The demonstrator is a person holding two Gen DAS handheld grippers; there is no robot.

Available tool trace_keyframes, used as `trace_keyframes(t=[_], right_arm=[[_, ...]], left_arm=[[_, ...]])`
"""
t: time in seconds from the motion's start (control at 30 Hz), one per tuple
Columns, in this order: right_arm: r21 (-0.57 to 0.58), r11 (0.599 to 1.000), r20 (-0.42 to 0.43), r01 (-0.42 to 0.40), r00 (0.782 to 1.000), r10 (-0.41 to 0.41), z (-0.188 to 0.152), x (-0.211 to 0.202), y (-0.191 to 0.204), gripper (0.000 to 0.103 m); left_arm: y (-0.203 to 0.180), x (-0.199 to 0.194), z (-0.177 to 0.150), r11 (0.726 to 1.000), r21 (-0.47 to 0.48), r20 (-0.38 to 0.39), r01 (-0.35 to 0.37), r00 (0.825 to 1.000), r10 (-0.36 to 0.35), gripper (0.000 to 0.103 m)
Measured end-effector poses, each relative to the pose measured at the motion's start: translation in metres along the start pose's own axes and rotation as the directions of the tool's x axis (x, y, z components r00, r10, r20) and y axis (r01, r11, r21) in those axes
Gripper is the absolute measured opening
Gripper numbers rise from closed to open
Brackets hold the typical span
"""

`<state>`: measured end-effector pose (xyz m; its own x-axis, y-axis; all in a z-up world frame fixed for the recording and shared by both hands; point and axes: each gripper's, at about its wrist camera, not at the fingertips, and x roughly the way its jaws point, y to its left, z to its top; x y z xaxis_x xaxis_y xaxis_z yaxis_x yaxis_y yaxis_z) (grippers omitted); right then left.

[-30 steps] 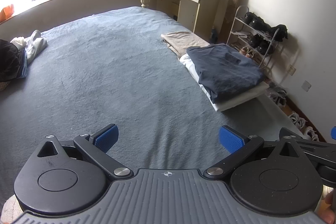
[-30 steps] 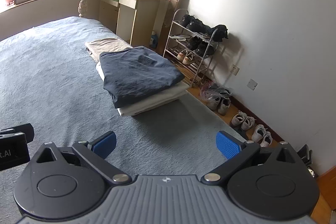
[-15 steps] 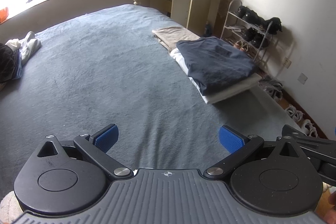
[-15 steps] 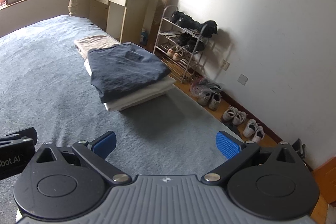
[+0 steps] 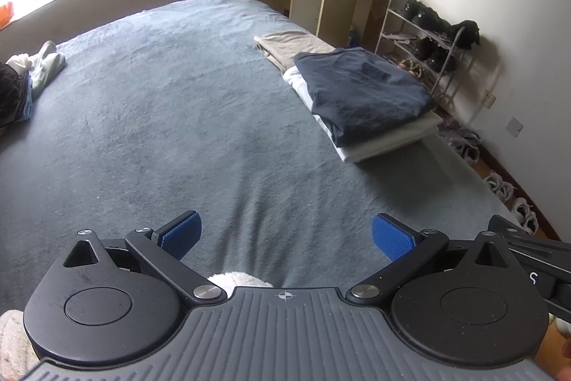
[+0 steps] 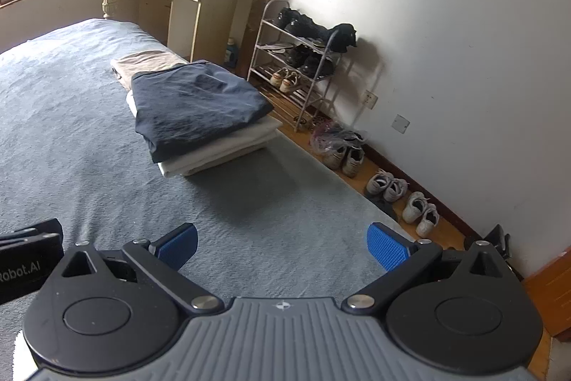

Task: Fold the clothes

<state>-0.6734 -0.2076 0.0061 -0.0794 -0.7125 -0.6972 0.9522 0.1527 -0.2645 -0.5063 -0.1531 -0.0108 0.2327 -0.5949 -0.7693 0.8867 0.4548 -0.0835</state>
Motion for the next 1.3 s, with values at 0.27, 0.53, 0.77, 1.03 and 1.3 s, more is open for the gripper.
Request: trace_keyframes(t=[0.27, 0.53, 0.77, 1.03, 1.3], right_arm=[[0.008, 1.000, -0.008, 0.022, 1.000, -0.022, 0.000, 0.003, -0.009, 0.103], [0.021, 0.998, -0.003, 0.051, 0.999, -0.051, 0.004, -0.001, -0.022, 0.103], [0.031, 0.997, 0.017, 0.069, 0.997, -0.070, 0.013, -0.005, -0.033, 0.103], [0.040, 0.996, 0.014, 0.081, 0.997, -0.082, 0.013, -0.004, -0.040, 0.103], [0.043, 0.996, 0.007, 0.076, 0.997, -0.076, 0.011, -0.001, -0.042, 0.103]], left_arm=[[-0.007, 0.000, 0.005, 1.000, -0.014, 0.004, 0.002, 1.000, -0.002, 0.103], [-0.020, -0.004, 0.013, 1.000, -0.009, 0.024, 0.017, 1.000, -0.017, 0.103], [-0.031, -0.008, 0.018, 0.999, 0.002, 0.034, 0.033, 0.999, -0.033, 0.103], [-0.036, -0.008, 0.017, 0.999, 0.003, 0.033, 0.036, 0.999, -0.036, 0.103], [-0.038, -0.007, 0.015, 0.999, 0.007, 0.026, 0.033, 0.999, -0.033, 0.103]])
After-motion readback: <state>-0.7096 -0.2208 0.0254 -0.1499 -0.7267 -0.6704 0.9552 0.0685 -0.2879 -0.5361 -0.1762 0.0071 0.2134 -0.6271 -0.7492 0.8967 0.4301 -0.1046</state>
